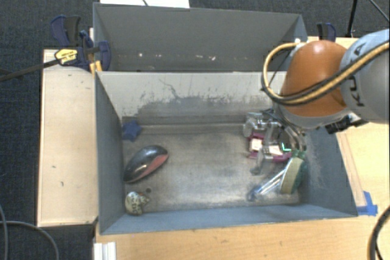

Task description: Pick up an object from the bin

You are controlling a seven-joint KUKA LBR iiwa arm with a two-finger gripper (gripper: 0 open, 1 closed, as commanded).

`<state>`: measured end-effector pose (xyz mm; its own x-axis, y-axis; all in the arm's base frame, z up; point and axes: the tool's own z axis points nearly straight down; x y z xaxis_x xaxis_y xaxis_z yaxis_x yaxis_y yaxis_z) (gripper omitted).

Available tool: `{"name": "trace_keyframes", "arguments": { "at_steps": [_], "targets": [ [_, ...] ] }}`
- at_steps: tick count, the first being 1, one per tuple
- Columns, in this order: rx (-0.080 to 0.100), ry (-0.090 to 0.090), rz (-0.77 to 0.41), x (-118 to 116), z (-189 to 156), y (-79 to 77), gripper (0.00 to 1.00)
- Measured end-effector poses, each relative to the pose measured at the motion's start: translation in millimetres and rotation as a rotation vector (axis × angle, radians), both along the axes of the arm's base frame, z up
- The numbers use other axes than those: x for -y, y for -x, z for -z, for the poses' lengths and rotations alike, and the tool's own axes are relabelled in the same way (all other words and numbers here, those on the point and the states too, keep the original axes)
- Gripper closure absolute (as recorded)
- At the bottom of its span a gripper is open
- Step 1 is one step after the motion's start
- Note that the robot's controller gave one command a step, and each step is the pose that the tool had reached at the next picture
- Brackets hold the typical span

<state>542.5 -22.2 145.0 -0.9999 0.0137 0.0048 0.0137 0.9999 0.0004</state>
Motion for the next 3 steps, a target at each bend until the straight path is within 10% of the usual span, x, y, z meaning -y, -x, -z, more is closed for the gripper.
{"name": "trace_keyframes", "arguments": {
  "at_steps": [1,3],
  "targets": [
    [0.015,0.002,0.229,66.1,72.4,-25.1,0.0],
    [0.012,0.001,0.419,75.7,44.4,-21.0,0.0]
  ]
}}
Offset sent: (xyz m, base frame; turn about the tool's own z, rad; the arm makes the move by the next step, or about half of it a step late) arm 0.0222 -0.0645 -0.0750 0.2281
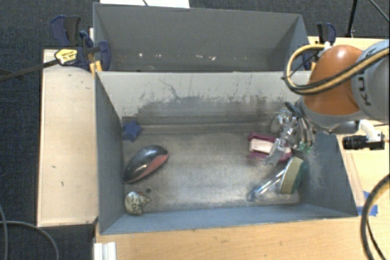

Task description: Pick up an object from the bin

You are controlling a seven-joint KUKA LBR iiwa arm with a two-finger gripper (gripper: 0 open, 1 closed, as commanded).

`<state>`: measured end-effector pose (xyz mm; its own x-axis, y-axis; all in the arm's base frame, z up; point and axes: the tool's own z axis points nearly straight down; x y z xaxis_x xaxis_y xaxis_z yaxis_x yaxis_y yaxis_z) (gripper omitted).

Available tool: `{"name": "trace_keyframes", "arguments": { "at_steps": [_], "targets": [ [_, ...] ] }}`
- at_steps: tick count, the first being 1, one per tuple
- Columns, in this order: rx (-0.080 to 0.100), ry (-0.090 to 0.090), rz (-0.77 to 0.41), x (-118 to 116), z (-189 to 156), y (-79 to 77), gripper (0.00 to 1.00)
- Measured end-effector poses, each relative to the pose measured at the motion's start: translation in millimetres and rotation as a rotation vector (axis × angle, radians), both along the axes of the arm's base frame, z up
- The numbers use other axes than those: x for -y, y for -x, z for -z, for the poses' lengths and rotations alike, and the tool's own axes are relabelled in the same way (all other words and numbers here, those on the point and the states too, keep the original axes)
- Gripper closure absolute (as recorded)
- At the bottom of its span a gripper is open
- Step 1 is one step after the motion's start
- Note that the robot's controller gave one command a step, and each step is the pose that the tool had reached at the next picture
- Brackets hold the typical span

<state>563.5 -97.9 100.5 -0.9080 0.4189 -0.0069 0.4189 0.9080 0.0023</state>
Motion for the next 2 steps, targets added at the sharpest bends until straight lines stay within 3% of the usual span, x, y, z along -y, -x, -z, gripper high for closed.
{"name": "trace_keyframes", "arguments": {
  "at_steps": [1,2],
  "targets": [
    [-0.007,-0.005,0.107,2.6,30.7,-4.1,0.0],
    [-0.006,-0.001,0.102,2.8,30.1,-4.7,0.0]
  ]
}}
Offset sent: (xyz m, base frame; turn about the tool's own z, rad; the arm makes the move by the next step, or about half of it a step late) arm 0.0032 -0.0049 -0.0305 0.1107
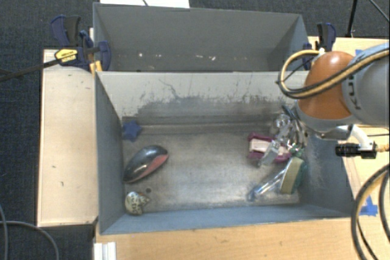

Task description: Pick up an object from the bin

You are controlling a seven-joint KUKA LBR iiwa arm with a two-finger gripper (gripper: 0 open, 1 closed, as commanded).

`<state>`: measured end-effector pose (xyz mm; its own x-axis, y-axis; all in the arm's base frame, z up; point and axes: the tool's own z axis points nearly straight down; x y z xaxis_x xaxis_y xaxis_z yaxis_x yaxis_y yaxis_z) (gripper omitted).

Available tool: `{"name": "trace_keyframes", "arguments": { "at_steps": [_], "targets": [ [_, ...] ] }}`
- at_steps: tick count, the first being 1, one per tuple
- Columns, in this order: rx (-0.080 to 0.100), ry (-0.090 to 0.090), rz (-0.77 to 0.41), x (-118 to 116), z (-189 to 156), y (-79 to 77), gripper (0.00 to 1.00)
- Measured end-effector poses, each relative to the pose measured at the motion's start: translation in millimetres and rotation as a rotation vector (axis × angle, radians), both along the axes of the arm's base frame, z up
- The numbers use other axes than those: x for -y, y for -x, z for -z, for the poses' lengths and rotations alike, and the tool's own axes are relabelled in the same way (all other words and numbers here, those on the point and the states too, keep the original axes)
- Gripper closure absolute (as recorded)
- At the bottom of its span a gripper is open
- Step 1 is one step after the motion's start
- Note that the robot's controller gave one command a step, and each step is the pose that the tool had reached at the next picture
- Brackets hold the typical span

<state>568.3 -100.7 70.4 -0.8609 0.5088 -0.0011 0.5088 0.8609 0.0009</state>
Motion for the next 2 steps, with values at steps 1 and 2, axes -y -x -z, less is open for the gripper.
{"name": "trace_keyframes", "arguments": {
  "at_steps": [1,2],
  "targets": [
    [-0.001,0.0,-0.002,0.0,0.5,0.3,1.0],
    [0.003,0.001,-0.007,-0.1,-18.1,-0.2,1.0]
  ]
}}
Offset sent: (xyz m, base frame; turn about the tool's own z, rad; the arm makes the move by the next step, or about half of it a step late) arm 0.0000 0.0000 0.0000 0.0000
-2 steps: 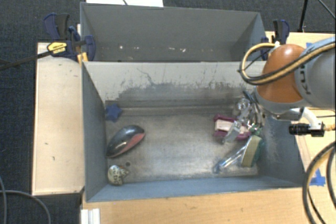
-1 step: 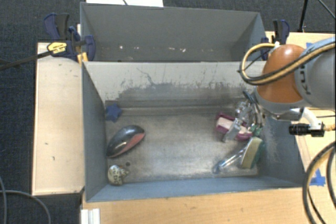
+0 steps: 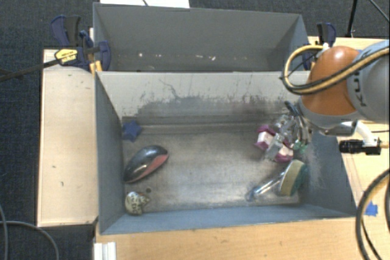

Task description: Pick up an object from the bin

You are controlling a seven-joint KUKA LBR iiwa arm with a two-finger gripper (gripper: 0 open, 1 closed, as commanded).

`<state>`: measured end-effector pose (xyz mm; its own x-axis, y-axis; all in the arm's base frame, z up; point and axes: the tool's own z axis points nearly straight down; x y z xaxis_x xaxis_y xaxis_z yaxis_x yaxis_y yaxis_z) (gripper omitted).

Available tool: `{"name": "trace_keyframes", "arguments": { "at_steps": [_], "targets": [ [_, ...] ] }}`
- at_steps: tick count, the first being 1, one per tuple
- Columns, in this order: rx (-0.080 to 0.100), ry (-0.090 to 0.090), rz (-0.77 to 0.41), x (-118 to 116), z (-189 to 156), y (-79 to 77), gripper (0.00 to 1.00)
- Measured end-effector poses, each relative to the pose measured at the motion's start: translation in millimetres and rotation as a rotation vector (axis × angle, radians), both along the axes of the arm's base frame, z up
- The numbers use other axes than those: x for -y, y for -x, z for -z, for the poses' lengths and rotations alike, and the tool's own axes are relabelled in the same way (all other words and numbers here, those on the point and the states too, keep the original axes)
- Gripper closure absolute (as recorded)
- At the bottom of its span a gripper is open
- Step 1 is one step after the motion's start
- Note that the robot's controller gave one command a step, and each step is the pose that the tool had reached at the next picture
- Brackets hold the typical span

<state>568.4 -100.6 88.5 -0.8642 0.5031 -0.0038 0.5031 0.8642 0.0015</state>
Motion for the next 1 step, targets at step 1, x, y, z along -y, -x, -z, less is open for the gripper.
{"name": "trace_keyframes", "arguments": {
  "at_steps": [1],
  "targets": [
    [0.002,0.0,-0.005,0.0,-43.4,-1.3,1.0]
  ]
}}
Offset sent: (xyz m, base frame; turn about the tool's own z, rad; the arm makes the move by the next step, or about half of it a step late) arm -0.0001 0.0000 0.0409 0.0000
